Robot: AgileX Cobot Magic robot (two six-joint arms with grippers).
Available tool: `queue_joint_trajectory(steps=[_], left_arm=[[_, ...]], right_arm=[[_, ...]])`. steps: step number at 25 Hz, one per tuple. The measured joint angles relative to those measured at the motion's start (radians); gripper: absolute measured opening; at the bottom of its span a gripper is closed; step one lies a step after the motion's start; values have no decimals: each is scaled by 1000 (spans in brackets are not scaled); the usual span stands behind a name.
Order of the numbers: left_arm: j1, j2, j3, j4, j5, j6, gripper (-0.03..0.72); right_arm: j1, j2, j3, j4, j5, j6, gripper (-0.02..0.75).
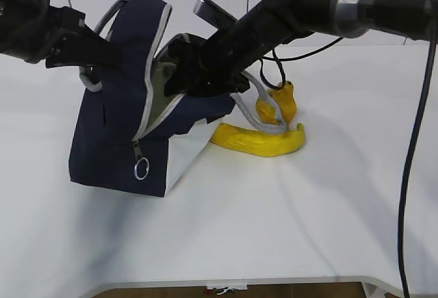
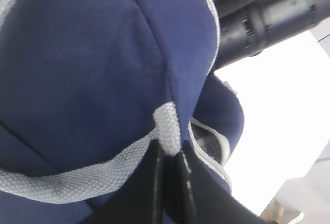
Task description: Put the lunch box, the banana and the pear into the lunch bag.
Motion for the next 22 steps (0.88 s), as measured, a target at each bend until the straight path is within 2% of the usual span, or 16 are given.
queue_joint_trajectory(steps=[7,15,22], left_arm=[[0,14,0,6,0,0,4],[0,41,0,8,2,1,4],[0,41,0,9,2,1,4]], right_arm=[[0,27,0,1,-5,6,354],[0,29,-14,29,5,11,458],[0,29,-40,10,57,11,473]])
